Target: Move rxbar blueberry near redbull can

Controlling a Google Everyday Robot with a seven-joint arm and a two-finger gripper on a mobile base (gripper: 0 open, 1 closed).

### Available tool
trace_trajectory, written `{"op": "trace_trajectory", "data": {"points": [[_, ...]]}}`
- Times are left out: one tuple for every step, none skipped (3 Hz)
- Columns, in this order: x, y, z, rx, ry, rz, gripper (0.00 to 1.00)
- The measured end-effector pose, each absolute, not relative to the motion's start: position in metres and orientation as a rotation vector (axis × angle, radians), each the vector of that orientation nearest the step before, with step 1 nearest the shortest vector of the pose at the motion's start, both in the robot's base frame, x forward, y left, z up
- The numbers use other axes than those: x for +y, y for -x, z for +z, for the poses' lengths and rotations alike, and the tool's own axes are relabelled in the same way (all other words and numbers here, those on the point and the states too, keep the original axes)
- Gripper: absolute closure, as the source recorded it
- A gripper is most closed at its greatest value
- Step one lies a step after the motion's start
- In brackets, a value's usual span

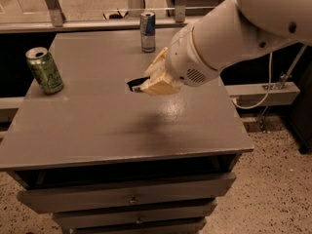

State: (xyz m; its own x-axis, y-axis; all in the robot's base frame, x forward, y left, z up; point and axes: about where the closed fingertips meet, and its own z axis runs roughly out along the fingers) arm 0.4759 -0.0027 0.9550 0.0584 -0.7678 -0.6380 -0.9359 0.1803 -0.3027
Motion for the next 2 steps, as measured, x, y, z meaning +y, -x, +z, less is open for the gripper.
{"op": "trace_trajectory", "data": {"points": [[-0.003, -0.476, 0.955, 1.739, 1.62, 0.296, 1.0], [-0.011, -0.508, 0.955, 1.661, 1.614, 0.245, 1.0]]}}
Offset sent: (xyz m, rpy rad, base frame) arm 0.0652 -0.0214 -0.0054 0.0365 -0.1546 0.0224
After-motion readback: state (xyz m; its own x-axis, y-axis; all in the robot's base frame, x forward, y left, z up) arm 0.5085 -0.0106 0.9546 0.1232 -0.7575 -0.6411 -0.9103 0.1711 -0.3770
